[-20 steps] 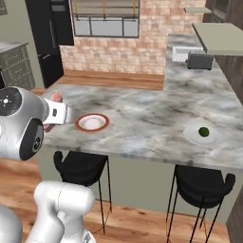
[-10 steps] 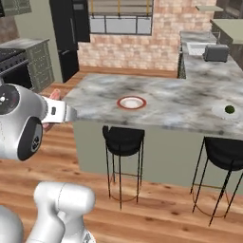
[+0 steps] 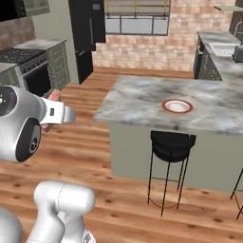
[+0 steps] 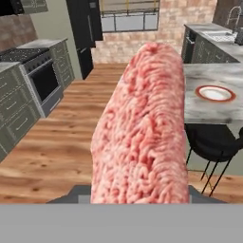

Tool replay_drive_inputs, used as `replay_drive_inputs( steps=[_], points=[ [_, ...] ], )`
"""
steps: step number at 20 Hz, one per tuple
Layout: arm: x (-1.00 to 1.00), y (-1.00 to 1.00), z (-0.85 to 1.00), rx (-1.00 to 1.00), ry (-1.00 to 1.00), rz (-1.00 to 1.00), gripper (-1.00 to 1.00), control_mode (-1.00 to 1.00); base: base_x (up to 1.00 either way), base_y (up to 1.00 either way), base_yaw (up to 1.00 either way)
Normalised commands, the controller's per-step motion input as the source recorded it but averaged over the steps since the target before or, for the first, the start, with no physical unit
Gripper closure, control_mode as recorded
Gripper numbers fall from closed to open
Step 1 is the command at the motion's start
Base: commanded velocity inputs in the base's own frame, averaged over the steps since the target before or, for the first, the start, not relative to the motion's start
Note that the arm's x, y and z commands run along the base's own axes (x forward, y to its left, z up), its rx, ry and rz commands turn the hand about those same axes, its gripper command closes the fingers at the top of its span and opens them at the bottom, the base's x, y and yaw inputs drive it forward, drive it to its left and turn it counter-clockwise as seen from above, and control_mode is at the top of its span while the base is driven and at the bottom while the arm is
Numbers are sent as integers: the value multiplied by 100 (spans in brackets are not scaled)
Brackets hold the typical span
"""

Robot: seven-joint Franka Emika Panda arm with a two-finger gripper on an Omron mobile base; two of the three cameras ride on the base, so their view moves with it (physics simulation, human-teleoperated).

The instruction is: Transport the steak and lime to the fridge. Place the steak on the rack containing meat and place the lime on the rack containing the vegetable, ensuring meats and vegetables are on different racks.

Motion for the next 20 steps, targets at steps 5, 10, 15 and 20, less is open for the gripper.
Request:
replay_drive_inputs(
  steps=[5, 10, 15, 20],
  points=[
    [0, 0, 0, 0, 0, 0, 100, 100, 87, 100, -10],
    [0, 0, 0, 0, 0, 0, 100, 100, 100, 100, -20],
    [0, 0, 0, 0, 0, 0, 100, 100, 100, 100, -17],
    [0, 0, 0, 0, 0, 0, 100, 100, 100, 83, -2]
  ],
)
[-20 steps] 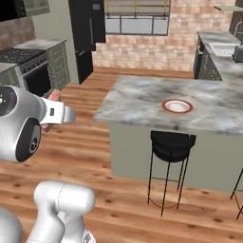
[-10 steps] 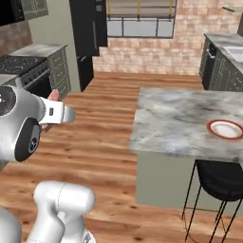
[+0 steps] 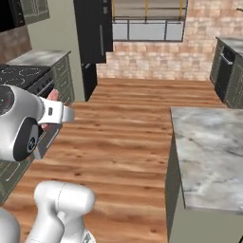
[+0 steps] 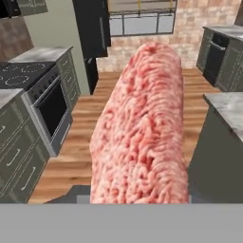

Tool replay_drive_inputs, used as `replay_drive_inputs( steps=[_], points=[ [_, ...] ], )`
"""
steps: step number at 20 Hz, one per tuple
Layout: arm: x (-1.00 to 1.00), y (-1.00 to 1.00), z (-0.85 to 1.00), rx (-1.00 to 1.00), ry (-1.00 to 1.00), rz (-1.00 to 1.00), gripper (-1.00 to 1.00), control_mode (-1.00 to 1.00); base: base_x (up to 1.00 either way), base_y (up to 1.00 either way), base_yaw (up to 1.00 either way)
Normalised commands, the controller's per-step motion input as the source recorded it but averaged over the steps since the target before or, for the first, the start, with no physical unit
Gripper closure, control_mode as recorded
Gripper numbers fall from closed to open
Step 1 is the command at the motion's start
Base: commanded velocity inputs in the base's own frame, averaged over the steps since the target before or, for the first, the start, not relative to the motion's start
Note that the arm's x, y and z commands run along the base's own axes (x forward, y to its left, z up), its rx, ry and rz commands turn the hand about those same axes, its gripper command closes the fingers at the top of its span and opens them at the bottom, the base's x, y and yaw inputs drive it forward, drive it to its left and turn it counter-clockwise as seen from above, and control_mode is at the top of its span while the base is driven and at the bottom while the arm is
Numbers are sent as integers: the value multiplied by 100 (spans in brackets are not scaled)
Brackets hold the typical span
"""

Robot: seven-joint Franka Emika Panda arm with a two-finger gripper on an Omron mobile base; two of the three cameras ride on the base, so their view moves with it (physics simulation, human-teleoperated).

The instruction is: Transport the steak and lime to the fridge. Place the steak on the rack containing meat and place the lime on the rack containing the vegetable, ensuring meats and vegetables are on different racks.

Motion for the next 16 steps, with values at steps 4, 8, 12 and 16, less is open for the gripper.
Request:
replay_drive_inputs(
  steps=[4, 8, 12, 16],
  points=[
    [0, 0, 0, 0, 0, 0, 100, 100, 100, 0, 18],
    [0, 0, 0, 0, 0, 0, 100, 100, 100, -4, 24],
    [0, 0, 0, 0, 0, 0, 100, 100, 100, 2, 19],
    [0, 0, 0, 0, 0, 0, 100, 100, 100, -3, 27]
  ],
)
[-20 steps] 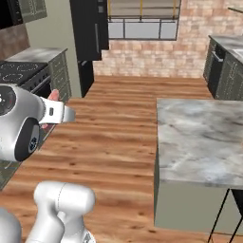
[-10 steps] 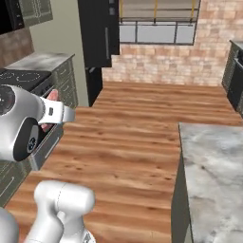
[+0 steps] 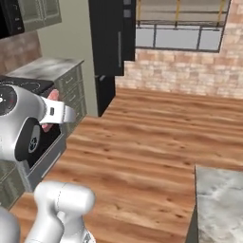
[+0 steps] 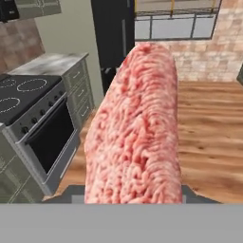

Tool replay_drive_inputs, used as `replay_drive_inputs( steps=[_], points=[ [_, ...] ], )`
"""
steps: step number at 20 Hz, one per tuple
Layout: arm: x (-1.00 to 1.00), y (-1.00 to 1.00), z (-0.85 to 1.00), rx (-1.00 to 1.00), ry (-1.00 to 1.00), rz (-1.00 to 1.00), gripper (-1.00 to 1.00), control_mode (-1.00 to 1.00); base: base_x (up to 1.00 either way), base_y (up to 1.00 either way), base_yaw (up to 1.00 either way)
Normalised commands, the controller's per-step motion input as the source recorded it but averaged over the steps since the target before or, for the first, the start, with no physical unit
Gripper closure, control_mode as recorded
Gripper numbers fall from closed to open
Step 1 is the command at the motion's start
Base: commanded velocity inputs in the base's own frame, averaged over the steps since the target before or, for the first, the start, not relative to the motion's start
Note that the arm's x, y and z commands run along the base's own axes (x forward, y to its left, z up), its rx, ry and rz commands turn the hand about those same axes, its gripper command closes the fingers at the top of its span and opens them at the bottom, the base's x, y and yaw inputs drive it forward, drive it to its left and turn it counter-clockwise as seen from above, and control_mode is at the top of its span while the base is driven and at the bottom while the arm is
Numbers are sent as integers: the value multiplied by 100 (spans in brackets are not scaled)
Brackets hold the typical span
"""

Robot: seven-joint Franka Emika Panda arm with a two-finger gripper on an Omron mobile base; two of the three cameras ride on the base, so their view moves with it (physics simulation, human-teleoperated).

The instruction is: Transport the steak and lime to the fridge. Place the steak on the rack containing meat and place the lime on the rack containing the vegetable, ensuring meats and vegetables are on different racks.

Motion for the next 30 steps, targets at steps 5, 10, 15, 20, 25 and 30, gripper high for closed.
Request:
replay_drive_inputs(
  steps=[5, 10, 15, 20, 25, 30],
  points=[
    [0, 0, 0, 0, 0, 0, 100, 100, 100, -6, 30],
    [0, 0, 0, 0, 0, 0, 100, 100, 100, -19, 31],
    [0, 0, 0, 0, 0, 0, 100, 100, 100, -24, 47],
    [0, 0, 0, 0, 0, 0, 100, 100, 87, -13, 82],
    [0, 0, 0, 0, 0, 0, 100, 100, 38, -1, 99],
    [0, 0, 0, 0, 0, 0, 100, 100, 9, 0, 100]
  ],
)
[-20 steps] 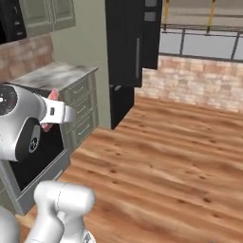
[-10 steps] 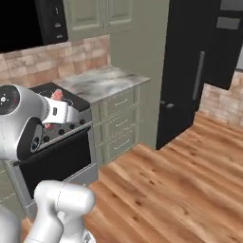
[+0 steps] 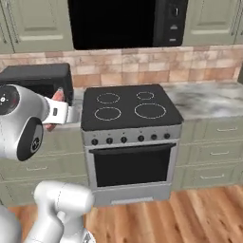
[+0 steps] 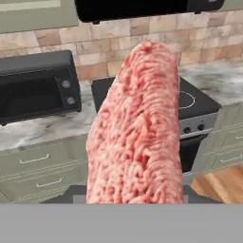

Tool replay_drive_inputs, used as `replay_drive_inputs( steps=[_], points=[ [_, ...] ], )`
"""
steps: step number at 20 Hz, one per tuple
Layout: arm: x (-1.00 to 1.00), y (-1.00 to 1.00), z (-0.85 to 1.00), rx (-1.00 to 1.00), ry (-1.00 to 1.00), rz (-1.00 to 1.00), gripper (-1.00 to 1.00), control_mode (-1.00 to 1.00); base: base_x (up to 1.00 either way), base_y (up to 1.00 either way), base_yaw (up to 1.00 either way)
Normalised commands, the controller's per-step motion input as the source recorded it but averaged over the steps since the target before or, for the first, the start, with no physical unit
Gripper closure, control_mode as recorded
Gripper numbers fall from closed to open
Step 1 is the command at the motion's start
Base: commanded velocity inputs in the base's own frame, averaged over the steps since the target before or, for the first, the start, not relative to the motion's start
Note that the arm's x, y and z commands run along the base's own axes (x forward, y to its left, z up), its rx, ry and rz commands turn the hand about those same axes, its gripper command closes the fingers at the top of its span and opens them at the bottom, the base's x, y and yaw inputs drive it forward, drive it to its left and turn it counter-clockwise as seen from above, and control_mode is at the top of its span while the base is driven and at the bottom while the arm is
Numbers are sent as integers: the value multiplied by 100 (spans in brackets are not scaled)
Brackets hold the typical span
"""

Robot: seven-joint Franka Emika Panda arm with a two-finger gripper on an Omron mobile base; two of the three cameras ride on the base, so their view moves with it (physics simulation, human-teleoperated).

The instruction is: Transport the steak and lime to the fridge. Place the steak on the rack containing meat and place the lime on the rack containing the vegetable, ensuring meats and vegetables are on different racks.

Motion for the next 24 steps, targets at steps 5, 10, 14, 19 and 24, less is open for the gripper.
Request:
replay_drive_inputs(
  steps=[5, 10, 14, 19, 24],
  points=[
    [0, 0, 0, 0, 0, 0, 100, 100, -2, -31, 92],
    [0, 0, 0, 0, 0, 0, 100, 100, -47, -96, 46],
    [0, 0, 0, 0, 0, 0, 100, 100, -99, -100, 1],
    [0, 0, 0, 0, 0, 0, 100, 100, -100, -100, -6],
    [0, 0, 0, 0, 0, 0, 100, 100, -100, -90, -13]
  ],
)
